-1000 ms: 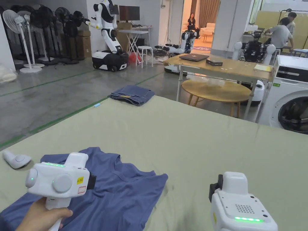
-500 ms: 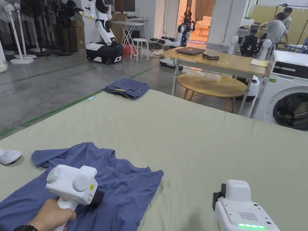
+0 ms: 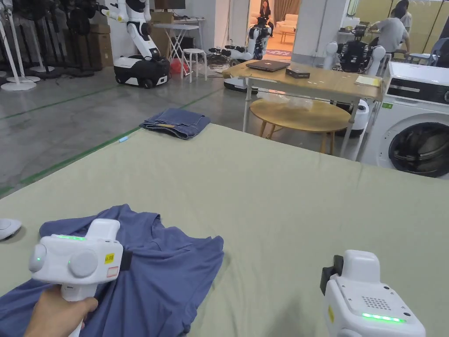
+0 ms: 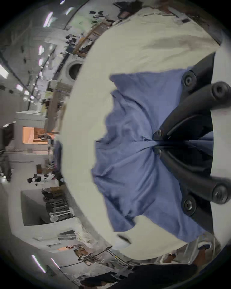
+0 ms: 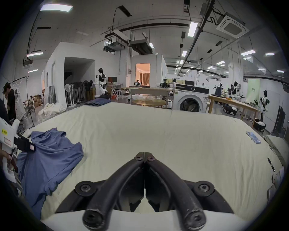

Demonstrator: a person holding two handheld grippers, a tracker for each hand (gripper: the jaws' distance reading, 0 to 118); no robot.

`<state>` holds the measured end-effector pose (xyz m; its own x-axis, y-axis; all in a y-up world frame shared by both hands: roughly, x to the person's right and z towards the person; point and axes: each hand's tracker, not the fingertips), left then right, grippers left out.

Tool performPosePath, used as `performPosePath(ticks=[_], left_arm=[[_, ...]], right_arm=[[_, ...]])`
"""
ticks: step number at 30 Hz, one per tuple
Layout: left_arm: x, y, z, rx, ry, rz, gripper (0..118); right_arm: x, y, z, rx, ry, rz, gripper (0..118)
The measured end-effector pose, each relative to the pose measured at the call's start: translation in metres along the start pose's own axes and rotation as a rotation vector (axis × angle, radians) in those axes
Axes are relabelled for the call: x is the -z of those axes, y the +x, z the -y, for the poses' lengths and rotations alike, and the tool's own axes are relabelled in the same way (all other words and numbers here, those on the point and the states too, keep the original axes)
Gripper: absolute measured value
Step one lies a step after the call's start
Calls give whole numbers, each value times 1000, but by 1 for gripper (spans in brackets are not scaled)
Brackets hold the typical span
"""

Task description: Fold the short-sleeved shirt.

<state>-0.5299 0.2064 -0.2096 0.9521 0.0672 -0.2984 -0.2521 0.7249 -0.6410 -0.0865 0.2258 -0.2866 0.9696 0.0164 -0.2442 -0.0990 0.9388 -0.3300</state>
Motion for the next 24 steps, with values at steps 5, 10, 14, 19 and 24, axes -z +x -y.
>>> performPosePath(ticks=[5,10,14,19,24], left_arm=[[-42,26,-47,-4,156,36,0],[-70,70,-100,36,263,98,0],[-82,116,-129,97,318,141,0],[-89,200,-148,156,344,292,0],[-96,300,-148,232,340,458,0]], right_arm=[[-11,20,-16,4,67,49,0],[-26,48,-29,14,122,88,0],[-44,73,-39,32,143,153,0],[-62,115,-35,63,165,211,0],[-91,154,-33,73,180,294,0]])
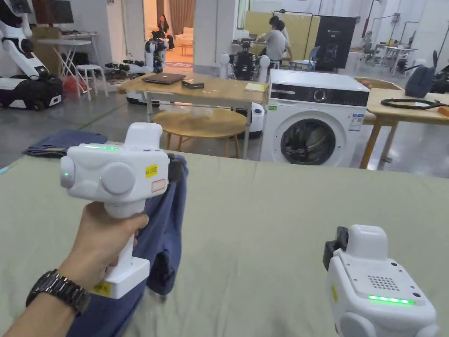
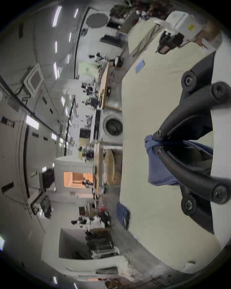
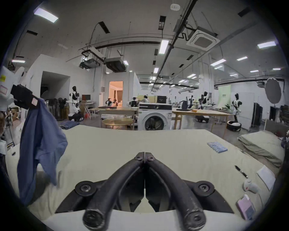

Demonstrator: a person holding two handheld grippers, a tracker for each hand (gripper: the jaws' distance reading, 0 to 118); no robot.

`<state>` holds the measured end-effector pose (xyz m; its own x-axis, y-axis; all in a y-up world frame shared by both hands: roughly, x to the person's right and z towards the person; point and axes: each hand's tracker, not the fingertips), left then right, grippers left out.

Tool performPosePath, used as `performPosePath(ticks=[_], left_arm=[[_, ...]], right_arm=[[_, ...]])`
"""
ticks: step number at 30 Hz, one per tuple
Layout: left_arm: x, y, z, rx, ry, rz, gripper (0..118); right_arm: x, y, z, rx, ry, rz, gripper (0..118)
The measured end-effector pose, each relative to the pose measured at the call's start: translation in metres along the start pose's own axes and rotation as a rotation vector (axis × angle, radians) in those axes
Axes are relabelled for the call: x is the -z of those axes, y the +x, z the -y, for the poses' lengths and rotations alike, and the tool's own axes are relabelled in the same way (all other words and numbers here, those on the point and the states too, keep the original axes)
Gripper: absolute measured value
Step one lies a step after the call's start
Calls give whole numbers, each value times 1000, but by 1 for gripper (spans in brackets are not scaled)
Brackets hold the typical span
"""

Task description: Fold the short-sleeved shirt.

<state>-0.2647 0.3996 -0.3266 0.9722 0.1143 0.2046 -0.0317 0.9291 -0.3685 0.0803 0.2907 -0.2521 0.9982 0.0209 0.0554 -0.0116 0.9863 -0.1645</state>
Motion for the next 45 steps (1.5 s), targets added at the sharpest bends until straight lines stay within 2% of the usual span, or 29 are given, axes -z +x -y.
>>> performPosePath(ticks=[4,11,14,19,20,23,26,29,32,35,36,38,39,40,41,45], left_arm=[[39,76,1,60,-20,130,0],[95,183,47,57,-178,325,0],[104,214,79,79,-239,407,0],[113,240,121,94,-313,437,2],[112,241,126,87,-325,439,7],[99,235,129,97,-309,422,49],[83,215,122,74,-235,393,51],[57,181,114,64,-157,348,62],[23,152,111,68,-79,258,62],[-5,122,116,78,-12,123,62],[-12,113,119,83,2,71,58],[-16,86,128,74,31,-21,35],[-21,77,132,65,40,-50,15],[-26,66,136,54,41,-81,3],[-35,63,138,40,44,-110,0],[-43,25,151,-52,10,-174,0]], right_arm=[[-7,40,0,18,-3,70,0],[-21,93,0,29,-22,166,0],[-30,107,4,34,-34,191,0],[-35,120,16,30,-70,210,0],[-29,123,23,30,-78,209,0],[-31,124,26,30,-94,202,0],[-36,119,20,34,-94,187,0],[-34,111,17,37,-85,156,0],[-30,99,15,30,-70,129,0],[-27,83,14,27,-56,98,0],[-26,78,15,25,-53,92,0],[-24,67,16,21,-41,71,0],[-24,62,17,21,-38,65,0],[-24,56,17,21,-36,56,0],[-22,51,17,22,-36,43,0],[-19,35,18,21,-39,12,0]])
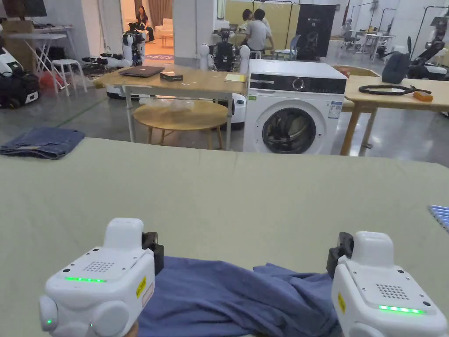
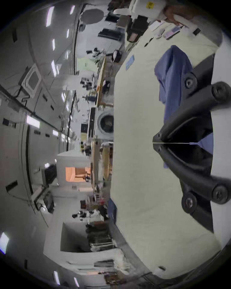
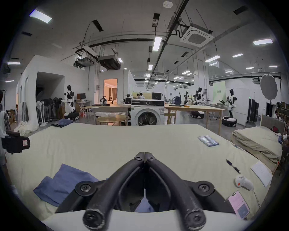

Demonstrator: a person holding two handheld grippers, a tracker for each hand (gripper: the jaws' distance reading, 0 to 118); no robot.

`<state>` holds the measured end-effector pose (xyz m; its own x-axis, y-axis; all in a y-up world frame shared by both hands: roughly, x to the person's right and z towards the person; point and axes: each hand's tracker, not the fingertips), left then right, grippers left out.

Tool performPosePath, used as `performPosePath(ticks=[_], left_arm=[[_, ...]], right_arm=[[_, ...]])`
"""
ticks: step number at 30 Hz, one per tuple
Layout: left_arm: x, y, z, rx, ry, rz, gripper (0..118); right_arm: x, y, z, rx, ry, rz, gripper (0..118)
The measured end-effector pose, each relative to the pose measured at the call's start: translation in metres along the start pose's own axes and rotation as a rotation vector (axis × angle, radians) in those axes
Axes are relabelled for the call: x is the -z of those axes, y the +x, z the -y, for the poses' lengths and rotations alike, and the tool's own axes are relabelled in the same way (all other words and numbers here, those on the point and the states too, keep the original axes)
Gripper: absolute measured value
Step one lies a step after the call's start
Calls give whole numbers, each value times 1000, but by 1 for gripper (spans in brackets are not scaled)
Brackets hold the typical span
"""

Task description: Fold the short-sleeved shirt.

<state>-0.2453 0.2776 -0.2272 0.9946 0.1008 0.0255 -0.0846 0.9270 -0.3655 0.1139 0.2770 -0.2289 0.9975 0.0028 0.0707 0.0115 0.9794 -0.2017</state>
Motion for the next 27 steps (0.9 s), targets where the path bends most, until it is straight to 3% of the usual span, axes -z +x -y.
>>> performPosePath(ticks=[6,15,16,17,18,19,20,21,27], left_arm=[[21,-55,1,-122,-113,-37,0],[145,-90,-17,-177,-414,63,0],[167,-96,-16,-168,-455,59,7],[185,-95,-16,-159,-508,75,24],[199,-93,-15,-147,-548,87,62],[214,-90,-11,-127,-594,82,66],[221,-85,-4,-126,-612,93,60],[232,-83,0,-116,-639,74,65],[289,-72,35,-10,-757,-44,62]], right_arm=[[9,-11,4,-16,-19,-34,0],[25,-3,11,-34,-57,-22,0],[27,0,11,-32,-63,-17,0],[29,2,12,-29,-67,-14,0],[30,4,13,-28,-72,-8,0],[30,6,14,-29,-77,-1,0],[31,8,15,-28,-81,4,0],[32,11,16,-28,-86,10,0],[38,30,27,-29,-123,56,0]])
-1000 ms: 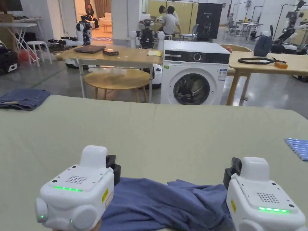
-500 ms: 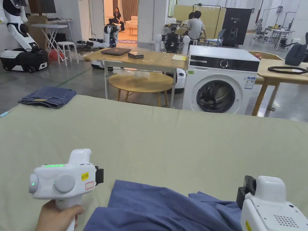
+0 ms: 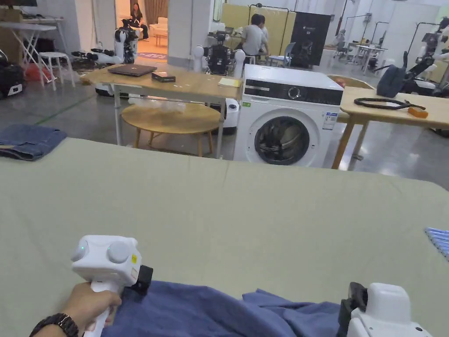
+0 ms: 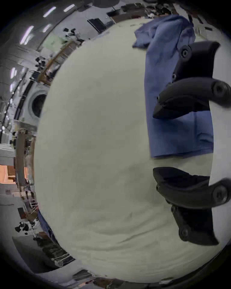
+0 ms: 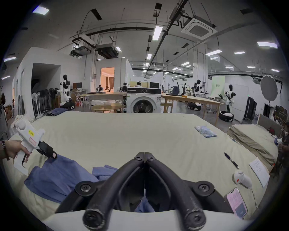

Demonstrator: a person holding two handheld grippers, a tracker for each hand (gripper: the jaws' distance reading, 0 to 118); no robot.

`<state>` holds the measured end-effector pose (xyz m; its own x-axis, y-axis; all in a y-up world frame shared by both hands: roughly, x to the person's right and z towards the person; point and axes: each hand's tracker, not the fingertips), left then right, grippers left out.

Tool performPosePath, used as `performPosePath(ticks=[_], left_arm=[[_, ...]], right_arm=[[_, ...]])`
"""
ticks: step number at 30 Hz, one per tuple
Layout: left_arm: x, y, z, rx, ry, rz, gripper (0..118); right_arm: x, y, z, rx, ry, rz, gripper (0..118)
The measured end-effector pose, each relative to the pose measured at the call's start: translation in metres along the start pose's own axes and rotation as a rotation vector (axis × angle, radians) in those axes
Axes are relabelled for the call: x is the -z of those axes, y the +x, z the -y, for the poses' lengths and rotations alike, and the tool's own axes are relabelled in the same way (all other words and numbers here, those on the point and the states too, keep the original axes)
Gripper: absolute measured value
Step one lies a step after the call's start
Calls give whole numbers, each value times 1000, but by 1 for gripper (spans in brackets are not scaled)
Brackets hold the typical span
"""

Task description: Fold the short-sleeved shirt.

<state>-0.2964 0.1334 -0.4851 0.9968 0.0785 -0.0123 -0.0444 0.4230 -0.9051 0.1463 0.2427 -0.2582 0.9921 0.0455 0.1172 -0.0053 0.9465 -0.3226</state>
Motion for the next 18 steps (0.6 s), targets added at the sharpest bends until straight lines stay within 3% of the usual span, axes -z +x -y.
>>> performPosePath(ticks=[2,4,5,7,10,12,16,18], left_arm=[[-4,14,7,35,42,-37,55],[-8,25,12,91,106,-50,8],[-9,34,19,131,126,-50,0],[-9,41,26,157,124,-83,0],[-38,43,51,40,151,59,0],[-55,40,62,17,204,54,0],[-87,21,74,38,290,66,0],[-102,14,82,19,316,67,0]], right_arm=[[1,7,3,-1,-11,12,0],[-1,11,2,-3,-19,26,0],[0,15,3,0,-25,29,0],[2,21,4,6,-39,32,0],[8,33,1,34,-59,36,0],[16,42,-4,45,-98,28,0],[53,62,-9,59,-259,-29,0],[73,67,-6,23,-352,-30,1]])
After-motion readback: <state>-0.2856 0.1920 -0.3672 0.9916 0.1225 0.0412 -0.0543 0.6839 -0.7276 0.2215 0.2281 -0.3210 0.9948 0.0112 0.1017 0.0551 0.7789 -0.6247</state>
